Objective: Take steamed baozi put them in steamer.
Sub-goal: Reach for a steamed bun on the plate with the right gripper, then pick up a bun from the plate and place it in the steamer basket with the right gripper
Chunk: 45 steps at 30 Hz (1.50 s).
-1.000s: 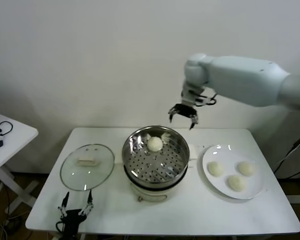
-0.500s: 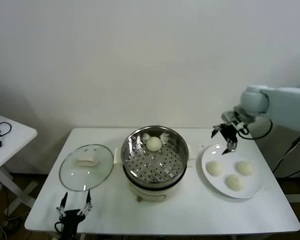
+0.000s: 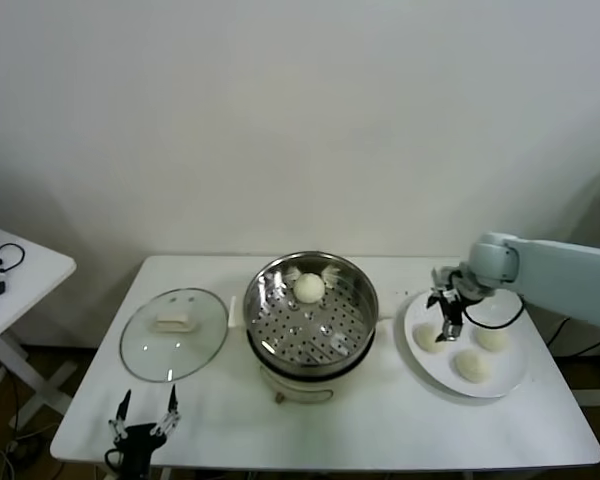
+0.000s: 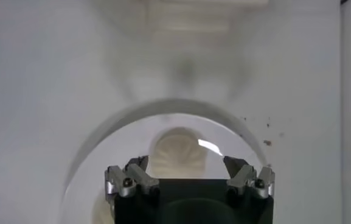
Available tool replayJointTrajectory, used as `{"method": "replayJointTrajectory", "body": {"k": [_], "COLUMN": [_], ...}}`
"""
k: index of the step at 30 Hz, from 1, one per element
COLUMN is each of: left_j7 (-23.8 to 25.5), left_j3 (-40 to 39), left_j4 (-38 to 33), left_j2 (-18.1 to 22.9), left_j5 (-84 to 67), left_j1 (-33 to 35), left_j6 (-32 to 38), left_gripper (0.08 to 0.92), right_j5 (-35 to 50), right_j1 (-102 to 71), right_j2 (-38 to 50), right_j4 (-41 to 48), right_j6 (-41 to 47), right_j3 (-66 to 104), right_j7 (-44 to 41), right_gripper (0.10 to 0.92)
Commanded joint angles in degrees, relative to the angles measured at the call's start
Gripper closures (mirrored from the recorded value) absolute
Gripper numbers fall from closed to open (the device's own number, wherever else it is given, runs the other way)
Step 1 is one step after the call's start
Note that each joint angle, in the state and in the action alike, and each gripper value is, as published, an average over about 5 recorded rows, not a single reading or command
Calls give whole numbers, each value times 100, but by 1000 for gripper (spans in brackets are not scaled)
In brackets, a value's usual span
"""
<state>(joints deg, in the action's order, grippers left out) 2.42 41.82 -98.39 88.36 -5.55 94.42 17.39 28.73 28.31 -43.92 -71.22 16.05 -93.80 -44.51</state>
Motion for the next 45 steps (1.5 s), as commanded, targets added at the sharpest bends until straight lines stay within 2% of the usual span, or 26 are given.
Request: {"method": "replayJointTrajectory", "body": {"k": [1,11,19,23,29,36,40,45], "left_j7": [-2,-10,-19,-31,-38,-37,-37,-36], "left_j3": [1,-13,-5,4,-9,-28,-33,-61], "left_j4": [38,47,55,51,0,-76,-60,-26], "left_j2": [-16,-36,-37,-34,-8,6,0,18], "left_j5": [3,2,7,8,16,20,25,44], "left_j1": [-7,-8,-10,-19,-42,-32,-30,-51], "left_j6": [6,15,30,25,-5,-40,-31,-13], "left_gripper": [177,177,177,177,177,177,177,177], "right_j5": [-177,-473,-475,-432,375,1798,2357,2797], "right_j1": [-671,-658,-558,-274,1681,4334,4752,4329], "right_j2": [-83,-177,-165,-59,83,-494,-826,-1157], "right_j4": [331,469,481,343,-419,-1233,-1607,-2272], "right_j6": [329,226,175,117,10,-42,130,718], "right_j3": [435,425,390,310,-852,-1972,-1651,-497], "right_j7": [153,56,-68,-194,-540,-1106,-1167,-687], "right_gripper": [203,228,384,425,435,436,438,435]}}
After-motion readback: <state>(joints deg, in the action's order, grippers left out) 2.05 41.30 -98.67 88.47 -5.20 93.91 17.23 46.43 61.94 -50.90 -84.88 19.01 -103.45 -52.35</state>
